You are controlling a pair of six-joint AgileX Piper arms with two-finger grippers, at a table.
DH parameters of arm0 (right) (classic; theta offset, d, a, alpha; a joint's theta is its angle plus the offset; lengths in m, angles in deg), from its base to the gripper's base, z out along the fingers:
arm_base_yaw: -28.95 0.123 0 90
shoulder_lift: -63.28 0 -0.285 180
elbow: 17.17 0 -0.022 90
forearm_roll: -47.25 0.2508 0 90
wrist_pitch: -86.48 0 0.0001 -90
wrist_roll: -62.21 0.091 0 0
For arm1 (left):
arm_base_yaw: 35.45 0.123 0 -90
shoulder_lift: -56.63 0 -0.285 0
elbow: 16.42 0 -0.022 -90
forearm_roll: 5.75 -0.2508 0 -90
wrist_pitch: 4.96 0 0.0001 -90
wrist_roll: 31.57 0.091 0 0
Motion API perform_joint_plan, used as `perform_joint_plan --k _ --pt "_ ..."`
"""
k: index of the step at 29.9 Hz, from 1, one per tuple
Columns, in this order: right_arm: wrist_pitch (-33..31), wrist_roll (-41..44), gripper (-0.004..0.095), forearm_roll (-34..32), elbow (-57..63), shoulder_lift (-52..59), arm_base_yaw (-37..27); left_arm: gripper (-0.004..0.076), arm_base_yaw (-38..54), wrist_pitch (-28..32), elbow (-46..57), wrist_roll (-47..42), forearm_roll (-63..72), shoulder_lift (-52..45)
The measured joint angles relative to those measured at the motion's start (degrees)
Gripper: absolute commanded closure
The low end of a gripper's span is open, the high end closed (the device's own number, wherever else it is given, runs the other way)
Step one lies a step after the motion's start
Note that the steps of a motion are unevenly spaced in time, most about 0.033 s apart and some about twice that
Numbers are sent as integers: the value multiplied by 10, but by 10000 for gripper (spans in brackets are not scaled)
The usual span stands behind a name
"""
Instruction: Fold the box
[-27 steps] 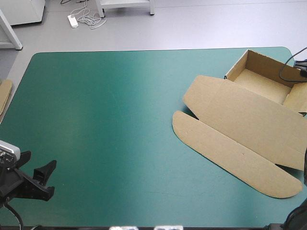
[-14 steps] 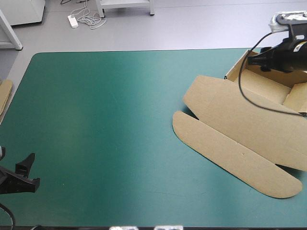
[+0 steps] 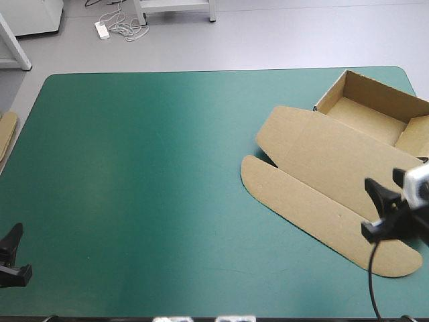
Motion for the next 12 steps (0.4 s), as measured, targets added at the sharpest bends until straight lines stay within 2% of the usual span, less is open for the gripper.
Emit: perform_joint_plan --k 5,12 --pt "3 -18 476 -2 89 144 0 297 0 0 24 18 56 -35" --pt "-5 -69 480 28 149 255 0 314 0 3 139 18 92 -103"
